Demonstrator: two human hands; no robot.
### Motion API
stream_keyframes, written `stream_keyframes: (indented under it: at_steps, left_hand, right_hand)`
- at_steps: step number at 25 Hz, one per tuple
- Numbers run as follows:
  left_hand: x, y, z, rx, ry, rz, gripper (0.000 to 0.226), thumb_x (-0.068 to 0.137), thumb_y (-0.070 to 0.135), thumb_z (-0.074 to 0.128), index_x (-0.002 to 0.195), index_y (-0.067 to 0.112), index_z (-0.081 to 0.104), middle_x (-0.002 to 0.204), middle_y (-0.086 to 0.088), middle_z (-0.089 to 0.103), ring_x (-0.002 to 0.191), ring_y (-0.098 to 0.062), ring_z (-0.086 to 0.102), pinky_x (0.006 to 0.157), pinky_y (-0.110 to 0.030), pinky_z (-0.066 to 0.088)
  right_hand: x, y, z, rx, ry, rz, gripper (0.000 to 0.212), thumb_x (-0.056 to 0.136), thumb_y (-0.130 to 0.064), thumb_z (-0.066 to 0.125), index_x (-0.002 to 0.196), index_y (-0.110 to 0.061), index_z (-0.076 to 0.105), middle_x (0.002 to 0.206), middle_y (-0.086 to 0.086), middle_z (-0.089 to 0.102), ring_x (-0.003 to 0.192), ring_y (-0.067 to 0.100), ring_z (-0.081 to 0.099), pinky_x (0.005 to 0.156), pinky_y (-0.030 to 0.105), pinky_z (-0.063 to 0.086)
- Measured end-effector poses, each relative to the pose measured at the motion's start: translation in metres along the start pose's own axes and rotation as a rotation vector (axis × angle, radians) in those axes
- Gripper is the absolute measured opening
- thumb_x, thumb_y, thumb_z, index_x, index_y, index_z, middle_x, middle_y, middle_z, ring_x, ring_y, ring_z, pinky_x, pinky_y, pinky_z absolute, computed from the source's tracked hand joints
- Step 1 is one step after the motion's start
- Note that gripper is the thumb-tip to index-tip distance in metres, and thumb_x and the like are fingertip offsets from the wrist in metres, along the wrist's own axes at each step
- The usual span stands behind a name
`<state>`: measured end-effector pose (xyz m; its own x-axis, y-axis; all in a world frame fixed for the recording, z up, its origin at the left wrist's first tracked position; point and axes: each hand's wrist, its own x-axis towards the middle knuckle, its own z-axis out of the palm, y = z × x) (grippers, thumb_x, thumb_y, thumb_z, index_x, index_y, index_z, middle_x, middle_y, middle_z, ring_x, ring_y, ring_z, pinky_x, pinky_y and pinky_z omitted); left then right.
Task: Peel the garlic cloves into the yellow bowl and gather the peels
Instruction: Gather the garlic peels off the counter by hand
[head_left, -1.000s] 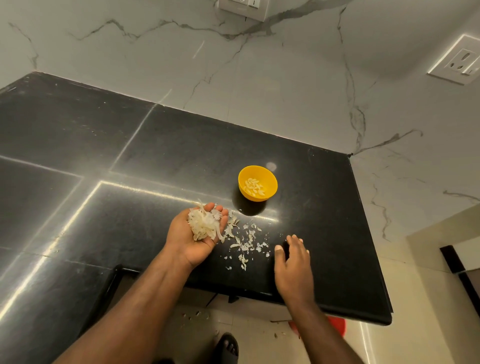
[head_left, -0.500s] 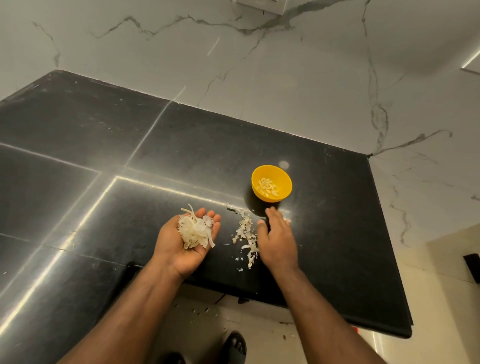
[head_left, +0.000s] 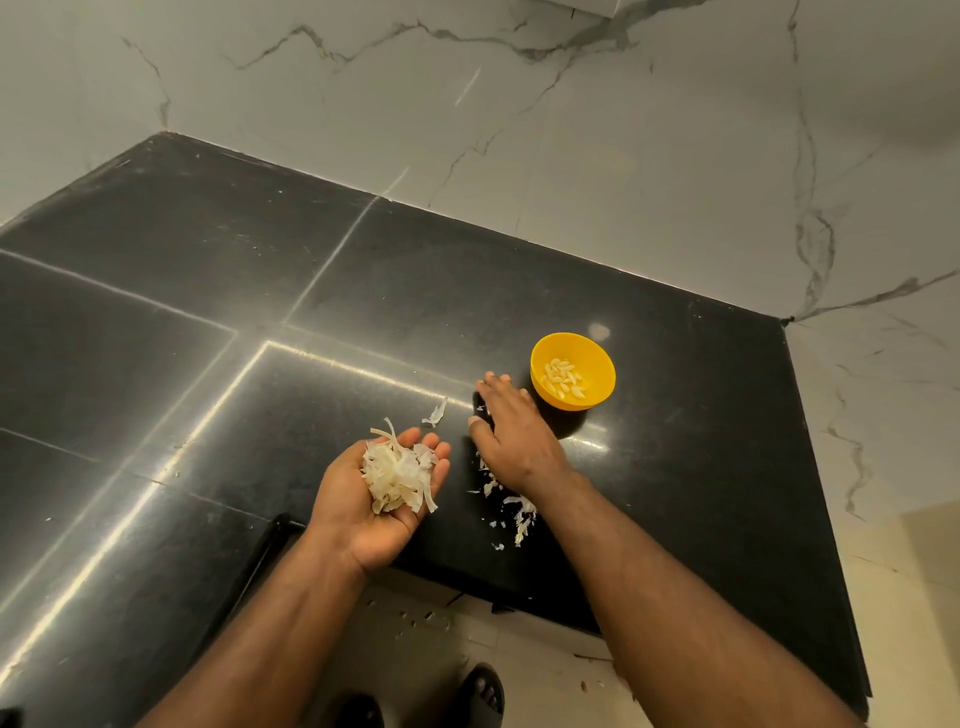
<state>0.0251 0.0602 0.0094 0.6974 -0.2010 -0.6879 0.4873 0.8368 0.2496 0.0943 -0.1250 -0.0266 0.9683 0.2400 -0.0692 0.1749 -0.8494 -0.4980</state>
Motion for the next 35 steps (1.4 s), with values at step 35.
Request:
stream_keyframes:
  at_steps: [35]
  left_hand:
    - [-0.025, -0.015, -0.025, 0.096, -0.023, -0.121, 0.034, 0.103, 0.023, 0.043, 0.116, 0.001, 0.066, 0.112, -0.021, 0.073, 0.097, -0.035, 0.073, 0.077, -0.046, 0.062]
  right_hand:
    - [-0.086, -0.047, 0.047, 0.318, 0.381, 0.377, 0.052, 0.100, -0.031, 0.039, 0.148, -0.011, 0.045, 0.155, 0.006, 0.043, 0.146, 0.019, 0.033, 0.123, 0.033, 0.021]
